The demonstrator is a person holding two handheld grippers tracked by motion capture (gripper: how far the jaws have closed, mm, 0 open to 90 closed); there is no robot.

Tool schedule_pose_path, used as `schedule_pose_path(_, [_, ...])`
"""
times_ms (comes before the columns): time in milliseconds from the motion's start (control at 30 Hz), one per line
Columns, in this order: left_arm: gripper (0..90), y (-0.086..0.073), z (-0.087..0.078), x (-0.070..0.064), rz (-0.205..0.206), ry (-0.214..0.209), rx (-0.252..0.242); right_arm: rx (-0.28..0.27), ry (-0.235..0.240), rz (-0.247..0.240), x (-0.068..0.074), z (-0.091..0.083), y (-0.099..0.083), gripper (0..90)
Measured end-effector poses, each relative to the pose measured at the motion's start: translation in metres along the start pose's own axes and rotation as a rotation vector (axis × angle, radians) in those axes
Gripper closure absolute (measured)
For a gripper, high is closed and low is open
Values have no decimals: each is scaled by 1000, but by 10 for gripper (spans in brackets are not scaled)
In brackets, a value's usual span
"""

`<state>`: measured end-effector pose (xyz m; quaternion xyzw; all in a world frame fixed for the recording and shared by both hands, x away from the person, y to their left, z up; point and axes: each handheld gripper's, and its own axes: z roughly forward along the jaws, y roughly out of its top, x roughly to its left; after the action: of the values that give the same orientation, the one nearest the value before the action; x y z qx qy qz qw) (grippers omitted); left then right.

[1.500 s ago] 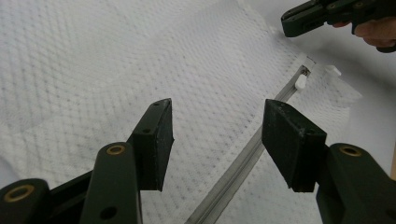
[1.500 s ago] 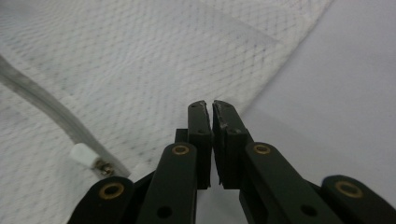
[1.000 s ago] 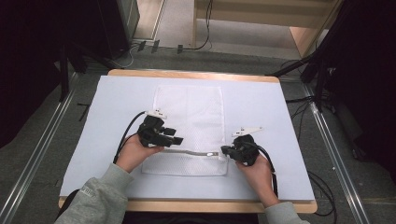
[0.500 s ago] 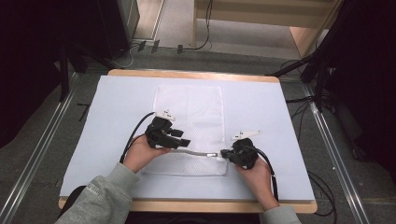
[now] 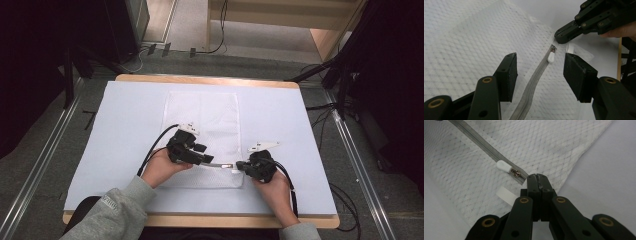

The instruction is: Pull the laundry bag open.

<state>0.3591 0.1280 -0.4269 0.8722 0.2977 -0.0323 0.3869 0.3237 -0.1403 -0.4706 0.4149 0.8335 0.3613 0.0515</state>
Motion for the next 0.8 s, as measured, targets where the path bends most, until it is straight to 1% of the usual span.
schedule_pose_path(33, [460,0,2,0,5,-2,1,-4,-5,-15,0,0,0,900])
schedule_pose_path(100, [467,1,5,-2,2,-7,5,-4,-16,-17,2,0,-1,900])
schedule_pose_path(267, [521,3,16,-7,6,-18,16,-8,-14,-20,2,0,-1,900])
schedule_pose_path(300, [536,4,18,-8,14,-14,25,-8,-14,-19,2,0,-1,900])
schedule_pose_path(333, [558,4,20,-10,13,-17,27,-9,-15,-20,2,0,-1,900])
schedule_pose_path(400, [625,4,25,-11,4,-35,29,-11,-15,-22,2,0,-2,900])
schedule_pose_path(467, [656,5,29,-13,-2,-46,36,-11,-15,-23,2,0,-2,900])
schedule_pose_path(567, [705,5,37,-15,0,-34,46,-10,-17,-25,2,0,-2,900])
schedule_pose_path(633, [723,5,42,-16,3,-37,52,-10,-17,-25,2,0,-2,900])
schedule_pose_path(667, [731,5,45,-17,1,-30,55,-10,-17,-25,2,0,-2,900])
schedule_pose_path(800, [729,4,52,-18,6,-21,60,-13,-18,-35,2,0,-1,900])
